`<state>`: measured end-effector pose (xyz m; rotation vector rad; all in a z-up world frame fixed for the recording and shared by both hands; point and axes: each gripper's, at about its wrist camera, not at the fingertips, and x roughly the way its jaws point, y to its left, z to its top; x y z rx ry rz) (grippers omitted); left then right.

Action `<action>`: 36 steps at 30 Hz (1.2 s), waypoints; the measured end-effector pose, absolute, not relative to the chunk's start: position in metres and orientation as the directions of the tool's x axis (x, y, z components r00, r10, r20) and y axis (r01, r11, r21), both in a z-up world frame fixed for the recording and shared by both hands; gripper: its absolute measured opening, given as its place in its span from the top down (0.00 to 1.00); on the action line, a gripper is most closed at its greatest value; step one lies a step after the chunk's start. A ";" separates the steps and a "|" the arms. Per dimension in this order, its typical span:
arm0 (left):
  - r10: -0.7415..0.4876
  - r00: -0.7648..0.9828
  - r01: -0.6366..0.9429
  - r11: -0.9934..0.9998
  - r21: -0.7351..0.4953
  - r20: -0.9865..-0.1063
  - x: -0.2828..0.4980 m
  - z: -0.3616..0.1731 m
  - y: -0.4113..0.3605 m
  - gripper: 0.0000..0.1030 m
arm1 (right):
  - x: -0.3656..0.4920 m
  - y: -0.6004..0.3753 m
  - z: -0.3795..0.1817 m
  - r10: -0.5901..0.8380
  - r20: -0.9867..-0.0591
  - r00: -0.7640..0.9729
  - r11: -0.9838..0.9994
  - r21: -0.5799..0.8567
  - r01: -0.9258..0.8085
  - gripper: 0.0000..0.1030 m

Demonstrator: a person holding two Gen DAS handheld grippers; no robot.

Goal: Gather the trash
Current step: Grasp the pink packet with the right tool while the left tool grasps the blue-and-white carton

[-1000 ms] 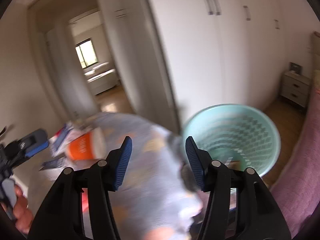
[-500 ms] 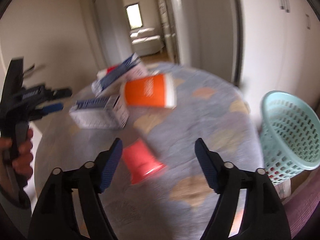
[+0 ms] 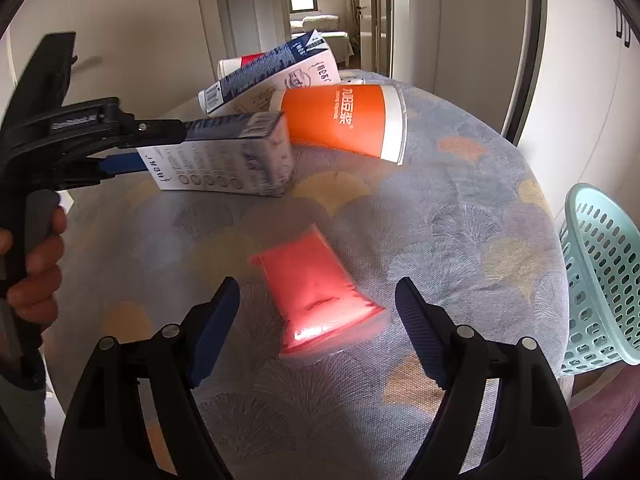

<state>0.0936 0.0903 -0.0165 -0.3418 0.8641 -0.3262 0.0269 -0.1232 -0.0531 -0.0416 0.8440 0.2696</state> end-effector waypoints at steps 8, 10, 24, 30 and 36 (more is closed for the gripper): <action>-0.545 0.516 0.260 0.835 -0.485 -0.662 0.060 -0.020 0.061 0.37 | 0.028 -0.139 -0.059 0.130 -0.751 0.648 0.988 0.045 -0.145 0.51; -0.555 0.505 0.288 0.830 -0.478 -0.661 0.053 -0.020 0.052 0.37 | 0.029 -0.152 -0.058 0.135 -0.744 0.655 0.991 0.083 -0.109 0.51; -0.389 0.575 0.314 0.917 -0.245 -0.720 0.038 -0.011 0.033 0.24 | 0.028 -0.180 -0.051 0.115 -0.717 0.688 0.993 0.106 -0.056 0.51; -0.366 0.587 0.348 0.920 -0.182 -0.722 0.064 0.005 0.019 0.19 | 0.028 -0.182 -0.055 0.124 -0.721 0.682 0.991 0.120 -0.052 0.51; -0.304 0.573 0.388 0.918 -0.074 -0.761 0.088 0.000 -0.015 0.25 | 0.027 -0.194 -0.049 0.114 -0.707 0.698 0.992 0.124 -0.036 0.51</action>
